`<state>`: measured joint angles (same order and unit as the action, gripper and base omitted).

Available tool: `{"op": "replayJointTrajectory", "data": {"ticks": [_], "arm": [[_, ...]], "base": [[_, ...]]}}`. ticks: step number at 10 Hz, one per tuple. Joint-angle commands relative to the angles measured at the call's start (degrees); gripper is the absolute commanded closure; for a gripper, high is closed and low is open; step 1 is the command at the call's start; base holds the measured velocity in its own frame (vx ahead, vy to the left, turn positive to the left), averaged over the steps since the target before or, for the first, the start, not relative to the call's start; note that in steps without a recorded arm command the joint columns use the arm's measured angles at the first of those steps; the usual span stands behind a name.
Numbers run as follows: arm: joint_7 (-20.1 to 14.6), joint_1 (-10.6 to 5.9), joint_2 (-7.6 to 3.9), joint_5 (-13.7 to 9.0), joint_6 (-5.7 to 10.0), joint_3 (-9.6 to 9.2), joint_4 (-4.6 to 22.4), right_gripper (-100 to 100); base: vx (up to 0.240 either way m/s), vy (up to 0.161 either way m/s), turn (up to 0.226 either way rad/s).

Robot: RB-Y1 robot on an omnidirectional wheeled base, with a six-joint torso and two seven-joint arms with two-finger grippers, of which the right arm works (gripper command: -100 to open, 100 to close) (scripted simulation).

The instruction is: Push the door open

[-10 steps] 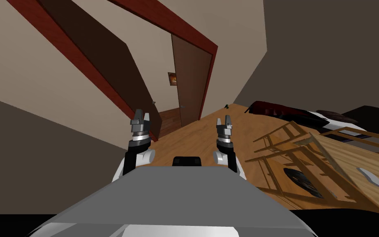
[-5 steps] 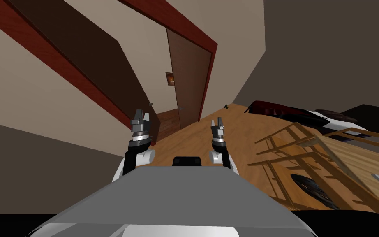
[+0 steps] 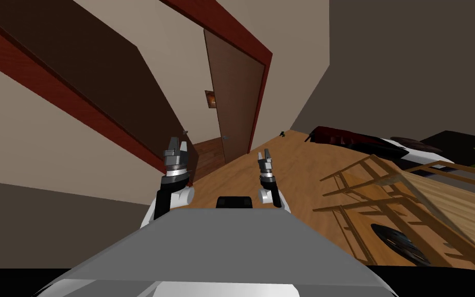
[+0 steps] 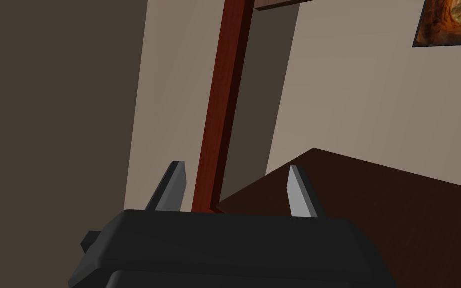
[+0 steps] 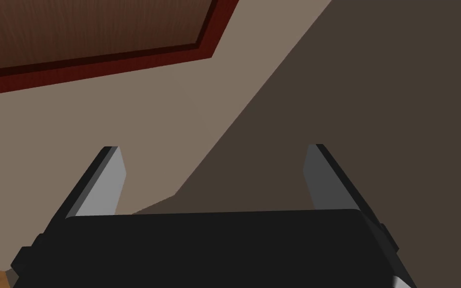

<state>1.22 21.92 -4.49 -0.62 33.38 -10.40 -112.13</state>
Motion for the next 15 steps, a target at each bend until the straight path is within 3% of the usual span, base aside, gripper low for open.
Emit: {"op": "replayJointTrajectory", "data": {"ticks": [1, 4, 6, 11, 15], "arm": [[-0.3, -0.46, -0.35, 0.0, 0.20, -2.02, 2.0, -100], [-0.7, -1.96, -0.67, 0.0, 0.80, -4.40, 5.9, -100], [-0.8, -2.34, -0.75, 0.0, 0.95, -5.00, 6.9, -100], [-1.4, -5.12, -1.21, -0.1, 2.05, -9.43, 14.1, -100], [-1.8, -6.77, -1.42, -0.1, 2.70, -12.04, 18.3, -100]], "base": [[0.204, 0.022, -0.063], [0.145, 0.022, -0.043], [0.080, 0.008, -0.014], [0.117, 0.015, -0.046], [0.120, 0.018, -0.036]]}}
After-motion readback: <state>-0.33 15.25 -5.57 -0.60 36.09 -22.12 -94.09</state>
